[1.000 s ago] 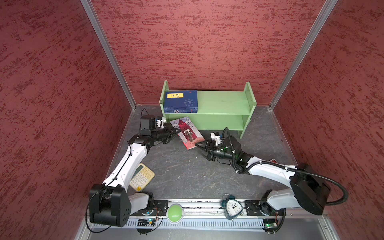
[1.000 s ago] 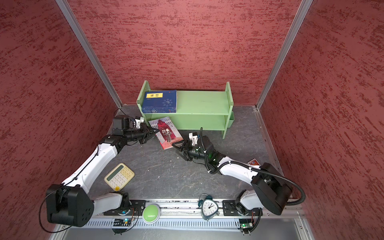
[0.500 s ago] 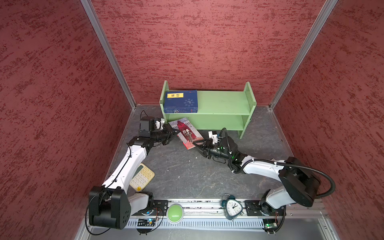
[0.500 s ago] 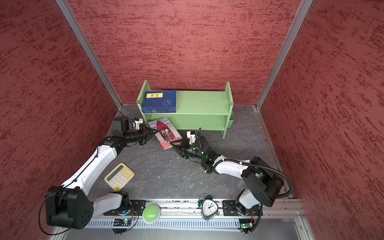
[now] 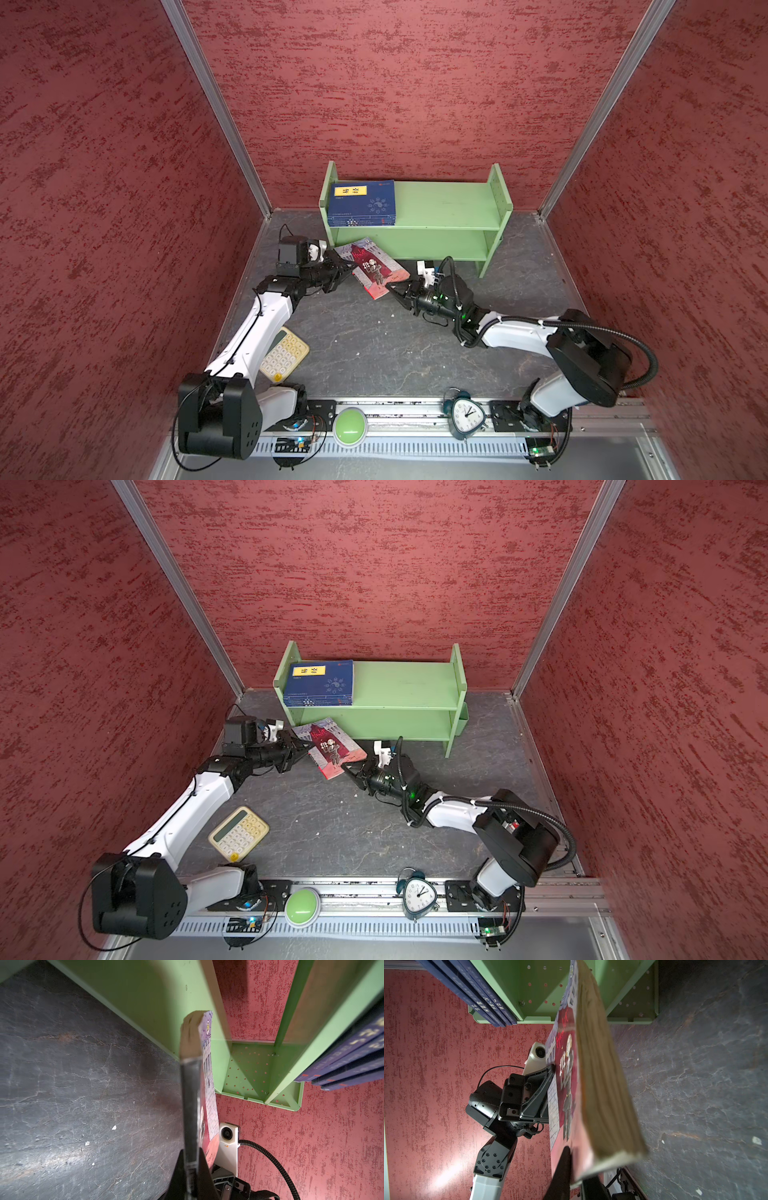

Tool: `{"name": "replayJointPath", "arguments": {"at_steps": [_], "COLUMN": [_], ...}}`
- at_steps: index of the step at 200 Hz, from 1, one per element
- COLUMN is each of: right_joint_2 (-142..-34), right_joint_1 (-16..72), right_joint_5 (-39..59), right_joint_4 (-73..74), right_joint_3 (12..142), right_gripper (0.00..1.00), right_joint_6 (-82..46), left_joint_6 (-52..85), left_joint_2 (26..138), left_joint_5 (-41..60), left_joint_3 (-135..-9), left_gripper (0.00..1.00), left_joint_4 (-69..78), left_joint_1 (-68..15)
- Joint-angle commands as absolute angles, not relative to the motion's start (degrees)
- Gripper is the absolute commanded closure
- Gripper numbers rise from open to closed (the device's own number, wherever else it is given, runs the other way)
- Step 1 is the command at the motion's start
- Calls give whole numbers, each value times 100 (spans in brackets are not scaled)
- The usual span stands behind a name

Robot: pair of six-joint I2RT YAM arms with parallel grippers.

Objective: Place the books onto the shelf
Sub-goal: 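Carry the upright Hamlet book toward the lower shelf opening with both grippers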

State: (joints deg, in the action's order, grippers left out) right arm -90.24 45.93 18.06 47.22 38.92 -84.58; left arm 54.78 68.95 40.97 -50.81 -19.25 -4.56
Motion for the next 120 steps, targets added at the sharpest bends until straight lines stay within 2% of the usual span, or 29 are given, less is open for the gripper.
{"name": "replayJointPath", "arguments": {"at_steps": [1,17,67,90,120], "right_joint_2": [-9266,-9387,-9653,-9774,-9926], "right_joint_1": [4599,4547,4311,4187,3955], "right_joint_5": [1727,1799,2101,2360,2619], "right_joint_4": [5174,5329,5680,5573,5697], "right_joint_3": [4015,4031,4175,4321,4377], "right_gripper": [91,92,94,94,92], "right_joint_6": [-8200,-8076,-7858,-7744,-7728], "left_joint_6": [5410,5397,5405,5359,5339], "left_joint_2": [6702,6656,6684,6713,6826], "left_joint_5": [4271,4266,4176,4158,4106], "left_joint_3": [-4974,-4872,-4760,-4781,-4778], "left_gripper": [94,84,80,69,66], "left_joint_4": [-1927,-1893,-1781,-1775,-1723], "left_joint_1": [-420,-369,-318,-308,-299]}}
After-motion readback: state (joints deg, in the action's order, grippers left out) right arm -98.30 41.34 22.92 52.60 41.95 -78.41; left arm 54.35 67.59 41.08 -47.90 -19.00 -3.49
